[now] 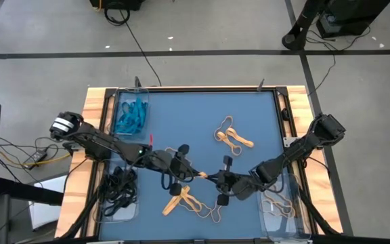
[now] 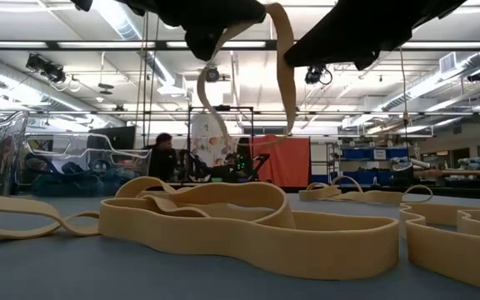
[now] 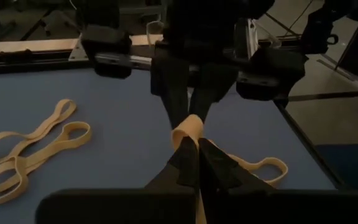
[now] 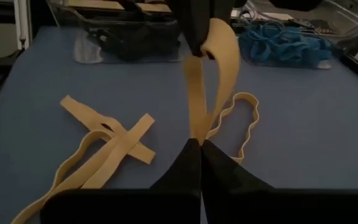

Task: Sort rubber bands into baskets
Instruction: Put the yellow rubber band into the bottom right transparent bin

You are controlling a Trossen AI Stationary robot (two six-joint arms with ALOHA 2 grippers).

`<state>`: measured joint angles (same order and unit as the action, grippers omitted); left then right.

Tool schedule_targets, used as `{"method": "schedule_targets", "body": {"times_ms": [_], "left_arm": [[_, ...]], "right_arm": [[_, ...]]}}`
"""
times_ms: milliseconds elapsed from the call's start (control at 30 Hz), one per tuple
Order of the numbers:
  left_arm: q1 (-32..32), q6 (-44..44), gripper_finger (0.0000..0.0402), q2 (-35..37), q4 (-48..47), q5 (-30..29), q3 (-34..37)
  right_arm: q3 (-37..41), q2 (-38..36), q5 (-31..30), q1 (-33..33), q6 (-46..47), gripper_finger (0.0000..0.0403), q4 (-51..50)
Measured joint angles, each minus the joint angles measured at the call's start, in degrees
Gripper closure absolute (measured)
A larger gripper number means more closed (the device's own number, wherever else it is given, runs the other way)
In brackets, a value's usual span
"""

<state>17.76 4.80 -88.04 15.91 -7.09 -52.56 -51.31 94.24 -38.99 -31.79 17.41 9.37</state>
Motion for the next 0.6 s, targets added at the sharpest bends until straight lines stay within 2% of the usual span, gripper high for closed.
{"method": "schedule_targets", "body": {"times_ms": [167, 300, 467, 600], "left_arm": [[0.00, 0.00, 0.0388, 0.31, -1.14, -1.12, 0.40], [-0.40, -0.21, 0.0346, 0.34, -1.32, -4.07, 1.38], [-1.60, -1.44, 0.0283, 0.34, -2.09, -4.28, 1.81], [-2.91, -2.21, 0.0252, 0.34, -2.37, -3.98, 1.81]], "right_arm": [[0.00, -0.46, -0.87, -1.39, 0.68, 0.0400, -0.13], [0.00, -2.65, -2.56, -3.42, 1.93, 0.0400, -2.36], [0.02, -8.51, -9.04, -7.50, 9.34, 0.0400, -14.22], [0.02, -14.63, -12.45, -10.91, 16.42, 0.0400, -23.57]]}}
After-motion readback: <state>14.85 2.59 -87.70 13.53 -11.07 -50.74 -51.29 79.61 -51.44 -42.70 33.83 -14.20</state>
